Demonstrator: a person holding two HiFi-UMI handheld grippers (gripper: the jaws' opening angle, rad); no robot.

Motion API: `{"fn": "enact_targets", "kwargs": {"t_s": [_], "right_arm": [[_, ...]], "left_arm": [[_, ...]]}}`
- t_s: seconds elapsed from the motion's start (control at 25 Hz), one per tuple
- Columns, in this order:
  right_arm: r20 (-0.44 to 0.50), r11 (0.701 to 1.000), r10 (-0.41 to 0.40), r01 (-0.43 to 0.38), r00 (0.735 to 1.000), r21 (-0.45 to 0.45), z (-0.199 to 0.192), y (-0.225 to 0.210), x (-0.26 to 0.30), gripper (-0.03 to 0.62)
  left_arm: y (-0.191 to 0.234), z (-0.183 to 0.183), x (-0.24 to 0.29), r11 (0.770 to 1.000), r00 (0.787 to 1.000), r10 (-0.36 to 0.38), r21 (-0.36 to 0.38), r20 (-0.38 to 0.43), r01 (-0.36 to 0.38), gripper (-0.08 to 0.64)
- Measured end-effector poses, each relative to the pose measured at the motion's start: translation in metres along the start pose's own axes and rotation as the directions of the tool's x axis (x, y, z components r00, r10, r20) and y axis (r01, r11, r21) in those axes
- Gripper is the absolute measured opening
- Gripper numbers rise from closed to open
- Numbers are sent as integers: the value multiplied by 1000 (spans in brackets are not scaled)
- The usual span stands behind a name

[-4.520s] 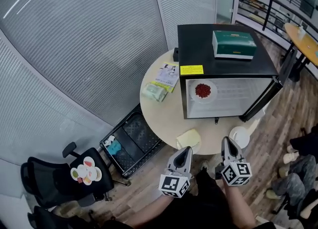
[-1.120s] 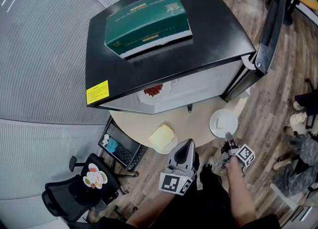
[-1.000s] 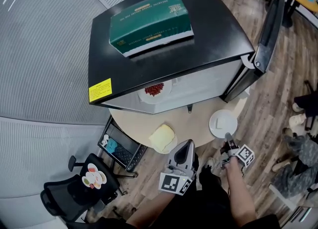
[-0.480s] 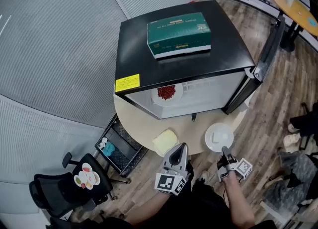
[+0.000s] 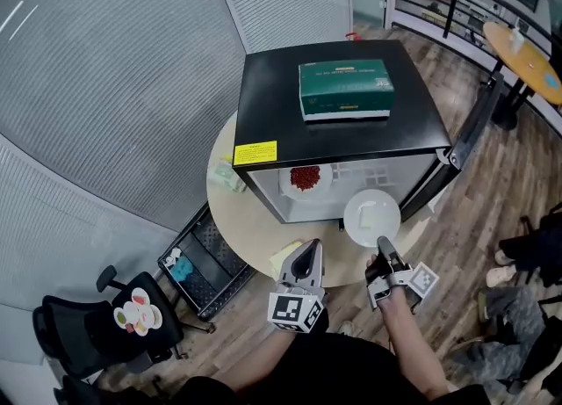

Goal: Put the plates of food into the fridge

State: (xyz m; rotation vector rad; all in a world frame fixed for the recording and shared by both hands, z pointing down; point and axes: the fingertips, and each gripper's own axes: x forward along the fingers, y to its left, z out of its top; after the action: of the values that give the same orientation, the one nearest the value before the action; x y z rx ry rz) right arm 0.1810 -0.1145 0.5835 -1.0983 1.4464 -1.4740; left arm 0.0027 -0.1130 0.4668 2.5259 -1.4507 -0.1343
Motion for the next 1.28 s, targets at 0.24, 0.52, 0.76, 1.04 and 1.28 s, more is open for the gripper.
{"fn": "enact_targets", "kwargs": {"t_s": [0.24,0.52,0.76,1.04,1.28], "right_arm": [[38,1000,-25,26,999,-16,17,24,68,18],[77,996,-81,79,994,37,24,14,107,18],[88,994,-104,100,991,50,24,6,118,18],[123,992,-121,116,985,43,31,6,131,18],[118,996,-92,89,989,30,35,10,139,20]], "left_arm": [[9,6,7,1000,1000,12,-16,10,-11,3],[18,6,9,999,1000,23,-35,7,-22,3],[29,6,8,998,999,37,-54,26,-36,3],[38,10,12,997,999,40,-70,33,-38,3],[39,13,11,997,998,29,-67,52,-25,3]]}}
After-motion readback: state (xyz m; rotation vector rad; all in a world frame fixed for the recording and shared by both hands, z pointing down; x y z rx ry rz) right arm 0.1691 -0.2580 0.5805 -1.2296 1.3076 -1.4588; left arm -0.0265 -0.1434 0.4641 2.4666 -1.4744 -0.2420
